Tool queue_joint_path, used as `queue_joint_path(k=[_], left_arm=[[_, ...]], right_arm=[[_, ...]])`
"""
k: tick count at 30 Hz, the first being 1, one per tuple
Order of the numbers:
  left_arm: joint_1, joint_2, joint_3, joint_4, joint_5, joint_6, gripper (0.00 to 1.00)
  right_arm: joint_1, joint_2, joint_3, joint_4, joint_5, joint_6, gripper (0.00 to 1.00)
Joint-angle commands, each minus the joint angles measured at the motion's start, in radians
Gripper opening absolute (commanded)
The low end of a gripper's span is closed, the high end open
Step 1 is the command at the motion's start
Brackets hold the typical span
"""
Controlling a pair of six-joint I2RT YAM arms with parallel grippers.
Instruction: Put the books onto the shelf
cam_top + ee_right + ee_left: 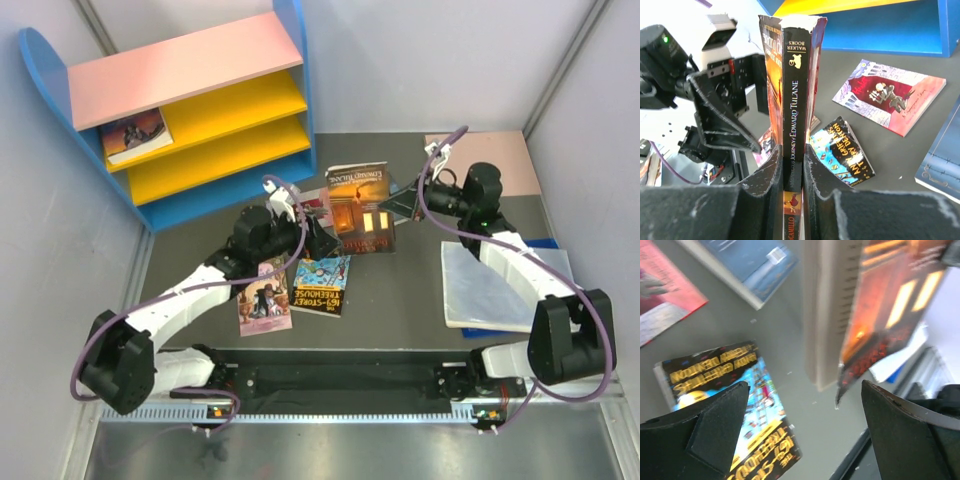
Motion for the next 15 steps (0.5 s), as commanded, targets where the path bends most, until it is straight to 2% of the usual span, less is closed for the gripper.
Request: queue_joint_path(k=[1,6,15], left_arm=[[-0.003,-0.042,-0.08,0.384,0.112,-0.12,0.99],[-0.003,-0.014,-0.134,0.553,0.173,-0.189,0.99],[-0.005,0.049,-0.148,0.644,0.201,-0.213,0.99]], right_arm=[[0.007,0.023,0.096,0.031,-0.057,0.027,0.0],[0.009,0.052,0.122,0.103,-0.094,0.102,0.0],[0.012,0.058,0.144,0.212,-0.141,0.213,0.0]])
